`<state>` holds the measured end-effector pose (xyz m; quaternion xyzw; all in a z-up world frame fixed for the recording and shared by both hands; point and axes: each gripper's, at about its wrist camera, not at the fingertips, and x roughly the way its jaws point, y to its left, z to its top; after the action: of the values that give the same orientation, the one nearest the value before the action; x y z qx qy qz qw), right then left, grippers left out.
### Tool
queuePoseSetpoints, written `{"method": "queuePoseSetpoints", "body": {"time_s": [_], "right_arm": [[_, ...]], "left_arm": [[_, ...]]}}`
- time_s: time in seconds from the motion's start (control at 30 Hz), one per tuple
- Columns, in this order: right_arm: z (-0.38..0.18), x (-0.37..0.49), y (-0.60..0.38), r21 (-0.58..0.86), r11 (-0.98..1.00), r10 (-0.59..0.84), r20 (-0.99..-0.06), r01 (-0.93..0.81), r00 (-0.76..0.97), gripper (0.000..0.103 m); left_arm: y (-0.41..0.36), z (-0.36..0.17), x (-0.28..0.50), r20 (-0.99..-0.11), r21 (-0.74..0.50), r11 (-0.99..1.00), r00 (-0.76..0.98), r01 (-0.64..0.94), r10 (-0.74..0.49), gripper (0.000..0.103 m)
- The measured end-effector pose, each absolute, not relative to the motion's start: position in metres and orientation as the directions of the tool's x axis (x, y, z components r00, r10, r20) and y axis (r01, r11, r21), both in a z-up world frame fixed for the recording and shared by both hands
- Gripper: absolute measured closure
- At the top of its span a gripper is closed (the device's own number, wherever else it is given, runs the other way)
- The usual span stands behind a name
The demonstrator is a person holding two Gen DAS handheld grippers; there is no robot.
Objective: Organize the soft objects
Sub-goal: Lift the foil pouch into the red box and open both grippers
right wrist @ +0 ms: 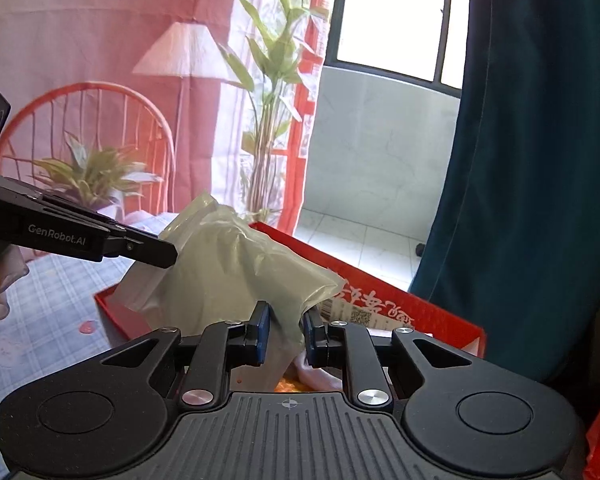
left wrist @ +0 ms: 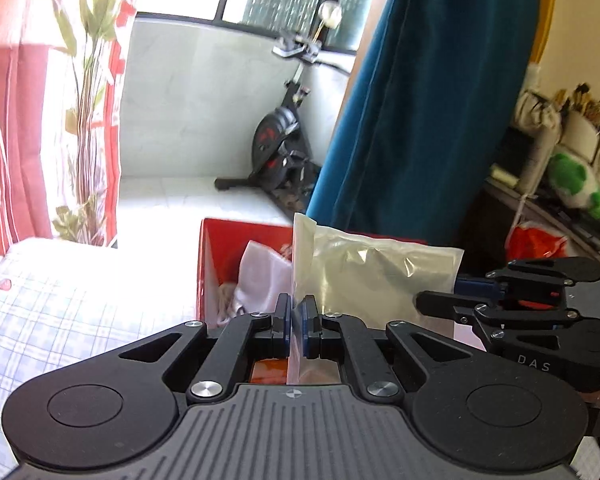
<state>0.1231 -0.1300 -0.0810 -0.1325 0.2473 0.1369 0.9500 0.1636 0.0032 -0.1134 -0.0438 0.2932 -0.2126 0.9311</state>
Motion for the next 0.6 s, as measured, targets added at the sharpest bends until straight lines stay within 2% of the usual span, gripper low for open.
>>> {"method": "queuePoseSetpoints", "body": {"time_s": [0.27, 0.5, 0.53, 0.6], "right_arm": [[-0.119, 0.146, -0.139, -0.119, 0.935, 0.197, -0.607, -0.334, 0.77, 0.087], [-0.137, 0.154, -0.148, -0.027, 0.948, 0.219, -0.666, -0.317, 0.713, 0.085], [-0.138, 0.154, -0.15, -0.026, 0.95, 0.214, -0.671, -0.31, 0.71, 0.082], [-0.139, 0.155, -0.151, -0.028, 0.958, 0.192, -0.675, -0.285, 0.712, 0.078]], "left_arm": [[-0.001, -0.143, 0.183, -0.648, -0.213, 0.913, 0.649, 0.348, -0.399, 0.096], [-0.001, -0.145, 0.181, -0.678, -0.201, 0.912, 0.621, 0.357, -0.392, 0.095], [-0.001, -0.144, 0.181, -0.677, -0.206, 0.911, 0.62, 0.358, -0.396, 0.094], [0.0, -0.141, 0.178, -0.672, -0.21, 0.909, 0.622, 0.36, -0.402, 0.081]]}}
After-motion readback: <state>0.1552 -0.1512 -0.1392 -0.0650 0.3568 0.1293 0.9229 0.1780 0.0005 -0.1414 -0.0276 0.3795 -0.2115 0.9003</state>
